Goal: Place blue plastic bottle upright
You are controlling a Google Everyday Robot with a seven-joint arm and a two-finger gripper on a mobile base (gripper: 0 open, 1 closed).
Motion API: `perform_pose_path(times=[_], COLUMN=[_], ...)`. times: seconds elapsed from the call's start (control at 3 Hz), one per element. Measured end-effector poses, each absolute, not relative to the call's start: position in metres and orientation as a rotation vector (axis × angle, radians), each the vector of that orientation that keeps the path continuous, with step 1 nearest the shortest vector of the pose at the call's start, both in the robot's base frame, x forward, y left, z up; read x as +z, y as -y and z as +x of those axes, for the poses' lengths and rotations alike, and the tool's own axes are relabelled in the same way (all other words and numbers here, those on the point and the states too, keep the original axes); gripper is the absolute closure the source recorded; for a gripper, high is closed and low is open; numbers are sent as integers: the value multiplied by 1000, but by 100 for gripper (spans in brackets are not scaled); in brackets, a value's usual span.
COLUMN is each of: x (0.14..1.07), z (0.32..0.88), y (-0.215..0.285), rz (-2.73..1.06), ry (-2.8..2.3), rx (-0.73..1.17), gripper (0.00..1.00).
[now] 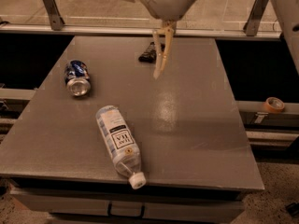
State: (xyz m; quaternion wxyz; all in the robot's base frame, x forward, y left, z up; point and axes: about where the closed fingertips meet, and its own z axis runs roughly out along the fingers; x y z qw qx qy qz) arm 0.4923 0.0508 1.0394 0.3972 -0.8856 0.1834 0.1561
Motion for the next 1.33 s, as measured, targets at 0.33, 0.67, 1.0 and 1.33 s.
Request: perform_pose_path(times=[0.33, 0.67, 1.0, 1.33], x=[1049, 1051, 1054, 1039], z=[500, 507, 511, 498], y=[-53, -60, -69, -72], rz=[-2373, -2365, -2354, -2498], ry=[-284, -239, -216, -76], rx=[204, 156, 145, 61], gripper=[0, 0, 0, 0])
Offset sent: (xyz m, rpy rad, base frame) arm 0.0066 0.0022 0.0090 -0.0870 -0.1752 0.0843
